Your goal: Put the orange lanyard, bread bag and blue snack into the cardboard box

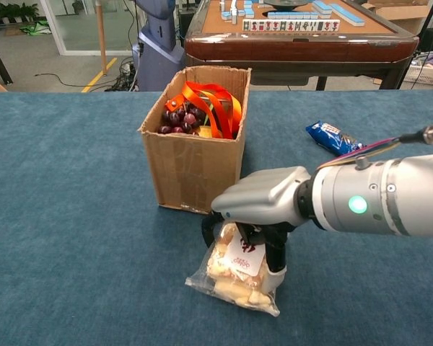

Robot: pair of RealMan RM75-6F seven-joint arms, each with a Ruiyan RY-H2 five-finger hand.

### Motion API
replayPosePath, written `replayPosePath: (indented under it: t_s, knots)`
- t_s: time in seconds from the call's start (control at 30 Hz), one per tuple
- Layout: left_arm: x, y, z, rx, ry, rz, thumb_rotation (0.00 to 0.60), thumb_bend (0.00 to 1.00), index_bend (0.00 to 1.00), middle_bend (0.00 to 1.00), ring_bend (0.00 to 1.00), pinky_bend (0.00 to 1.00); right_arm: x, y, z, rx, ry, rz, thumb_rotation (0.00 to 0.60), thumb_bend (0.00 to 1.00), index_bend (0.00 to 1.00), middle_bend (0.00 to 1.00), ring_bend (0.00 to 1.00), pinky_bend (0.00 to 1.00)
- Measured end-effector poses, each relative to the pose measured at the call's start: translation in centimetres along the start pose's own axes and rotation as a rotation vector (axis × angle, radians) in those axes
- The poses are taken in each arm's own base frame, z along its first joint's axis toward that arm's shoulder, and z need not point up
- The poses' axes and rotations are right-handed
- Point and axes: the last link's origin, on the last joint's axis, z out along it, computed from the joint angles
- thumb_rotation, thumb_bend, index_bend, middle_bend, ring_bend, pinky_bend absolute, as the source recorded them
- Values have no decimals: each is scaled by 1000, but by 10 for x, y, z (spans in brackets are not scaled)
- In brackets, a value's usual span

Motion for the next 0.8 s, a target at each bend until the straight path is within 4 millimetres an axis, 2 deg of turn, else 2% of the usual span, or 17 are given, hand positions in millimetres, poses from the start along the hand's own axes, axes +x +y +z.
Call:
replayPosePath:
  t_s: [0.1, 0.23, 0.53, 0.8]
  knots:
    - [-1, 0, 0, -1, -2, 2, 600, 352, 468, 551, 376, 601, 1, 0, -1, 1, 7, 8, 600, 157, 581, 1000, 1000, 1000]
    - [-2, 1, 0, -3, -6, 4, 600, 351, 468, 551, 377, 601, 2, -1, -4, 12, 22, 21, 600, 146, 635, 1000, 1000, 1000]
    - [-4, 1, 0, -2, -15, 9, 600, 351, 468, 551, 377, 601, 14, -8, -25, 71, 77, 58, 600, 125, 653, 1000, 1000, 1000]
    - [-5, 2, 1, -2, -18, 12, 600, 352, 468, 551, 377, 601, 45, -21, -47, 154, 195, 120, 600, 126, 652, 1000, 1000, 1000]
